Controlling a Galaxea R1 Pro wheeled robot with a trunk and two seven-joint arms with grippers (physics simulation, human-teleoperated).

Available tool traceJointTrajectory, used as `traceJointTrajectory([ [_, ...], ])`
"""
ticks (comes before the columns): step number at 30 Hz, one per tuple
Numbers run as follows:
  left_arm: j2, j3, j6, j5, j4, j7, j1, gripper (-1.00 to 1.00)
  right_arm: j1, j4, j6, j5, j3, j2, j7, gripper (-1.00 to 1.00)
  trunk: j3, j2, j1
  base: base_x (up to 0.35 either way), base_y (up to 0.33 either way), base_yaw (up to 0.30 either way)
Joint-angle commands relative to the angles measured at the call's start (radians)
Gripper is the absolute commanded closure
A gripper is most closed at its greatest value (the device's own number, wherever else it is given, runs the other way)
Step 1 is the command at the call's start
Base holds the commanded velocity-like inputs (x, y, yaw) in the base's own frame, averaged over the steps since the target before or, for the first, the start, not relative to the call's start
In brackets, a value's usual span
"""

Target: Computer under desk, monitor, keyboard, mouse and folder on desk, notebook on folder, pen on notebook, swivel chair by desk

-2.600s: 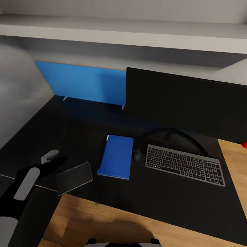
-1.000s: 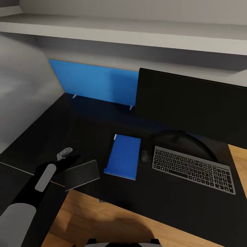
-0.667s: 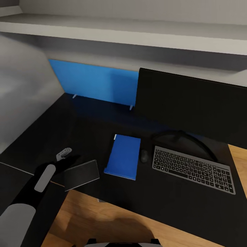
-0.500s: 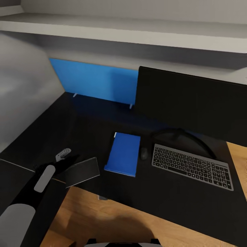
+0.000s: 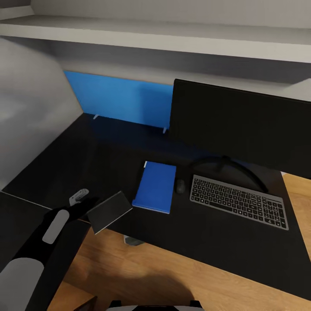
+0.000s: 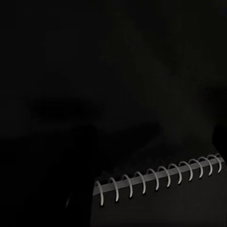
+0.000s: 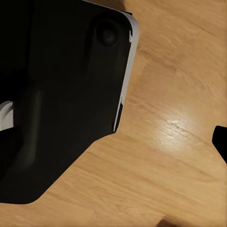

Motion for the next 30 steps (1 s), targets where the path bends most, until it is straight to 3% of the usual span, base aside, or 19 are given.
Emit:
traceJointTrajectory([
  [1, 0.0, -0.001, 0.005, 0.011, -0.001, 0.01, 0.0, -1.0, 0.0, -0.001, -0.002, -0.008, 0.003, -0.001, 0.002, -1.0, -0.001, -0.002, 0.001, -0.016, 0.0, 0.0],
  [19, 0.002, 0.0, 0.004, 0.011, -0.001, 0.01, 0.003, -1.0, 0.0, -0.001, -0.002, -0.008, 0.002, -0.001, 0.002, -1.0, -0.001, -0.002, 0.001, -0.004, 0.0, 0.0],
  [30, 0.005, 0.001, 0.004, 0.011, -0.001, 0.01, 0.004, -1.0, 0.0, -0.001, -0.001, -0.008, 0.002, -0.001, 0.002, -1.0, -0.001, -0.002, 0.001, -0.108, -0.028, 0.0],
])
